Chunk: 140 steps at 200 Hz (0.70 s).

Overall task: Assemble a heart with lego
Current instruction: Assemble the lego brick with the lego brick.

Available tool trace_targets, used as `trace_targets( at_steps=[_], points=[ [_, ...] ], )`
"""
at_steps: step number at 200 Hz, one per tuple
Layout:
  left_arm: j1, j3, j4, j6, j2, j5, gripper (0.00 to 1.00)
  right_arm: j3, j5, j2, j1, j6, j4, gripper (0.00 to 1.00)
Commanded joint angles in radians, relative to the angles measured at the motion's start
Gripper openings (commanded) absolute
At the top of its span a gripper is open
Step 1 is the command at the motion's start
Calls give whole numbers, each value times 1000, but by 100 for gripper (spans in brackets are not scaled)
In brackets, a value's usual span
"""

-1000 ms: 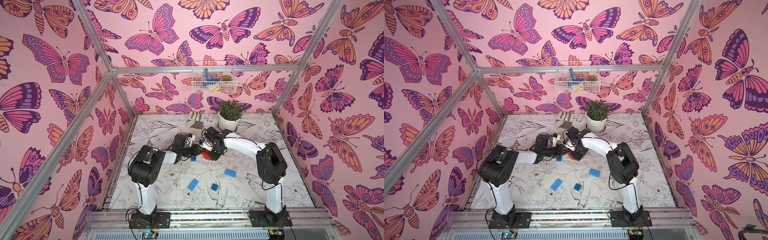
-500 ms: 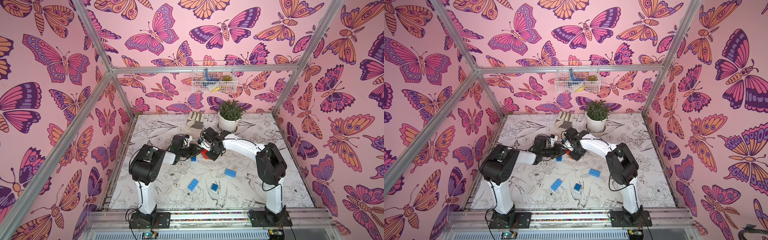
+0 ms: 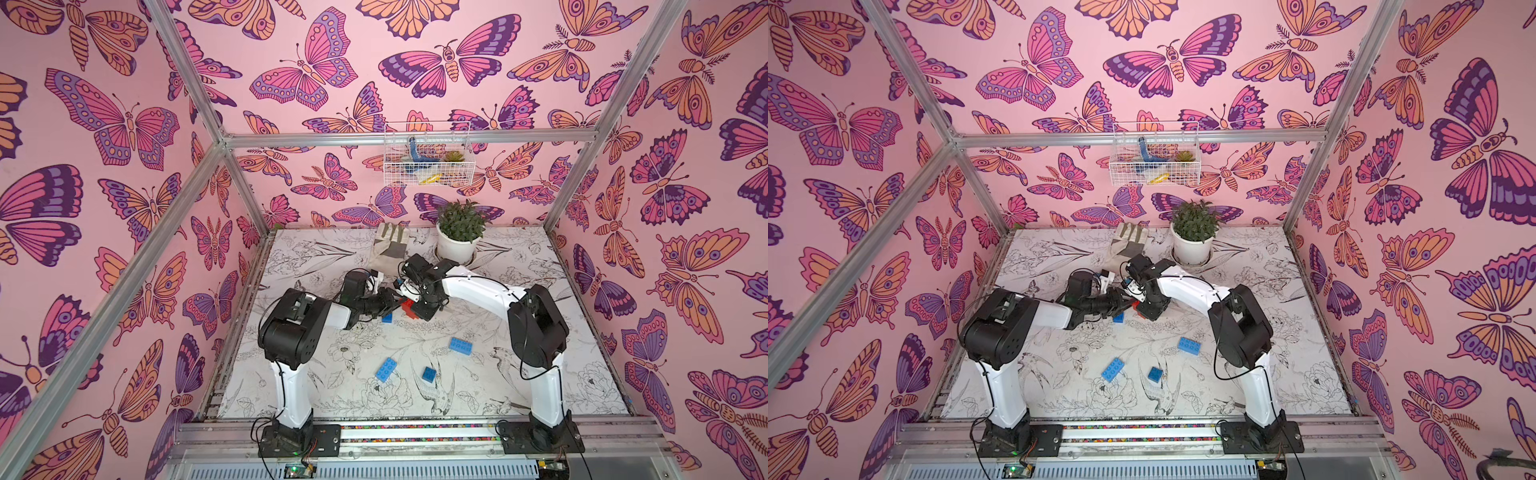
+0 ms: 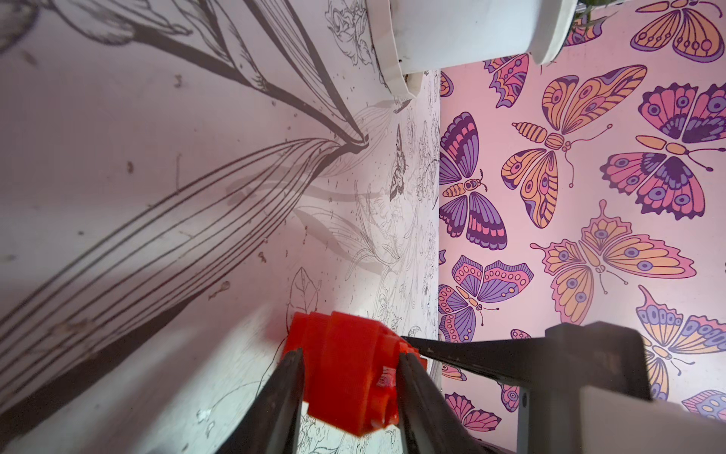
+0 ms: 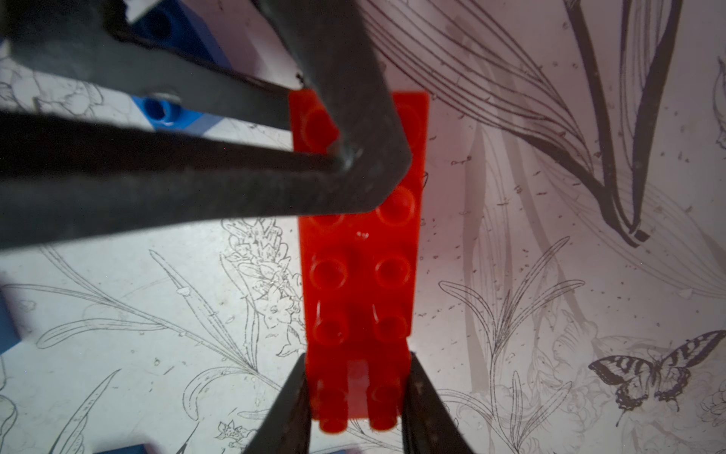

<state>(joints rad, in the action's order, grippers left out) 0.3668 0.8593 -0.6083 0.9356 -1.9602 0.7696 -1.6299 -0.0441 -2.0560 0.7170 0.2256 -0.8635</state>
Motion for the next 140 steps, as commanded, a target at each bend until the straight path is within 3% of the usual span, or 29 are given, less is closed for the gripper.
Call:
trace_targets(
  at_steps=[1,111,140],
  points=[
    [8,-20,50,-20,-4,36,44,11,-15,0,5,-4,43,21],
    [7,-14,51,-20,17,37,44,60,40,114,-22,-5,71,51],
    [8,-16,52,-21,15,36,44,73,38,147,-47,-28,91,53]
  ],
)
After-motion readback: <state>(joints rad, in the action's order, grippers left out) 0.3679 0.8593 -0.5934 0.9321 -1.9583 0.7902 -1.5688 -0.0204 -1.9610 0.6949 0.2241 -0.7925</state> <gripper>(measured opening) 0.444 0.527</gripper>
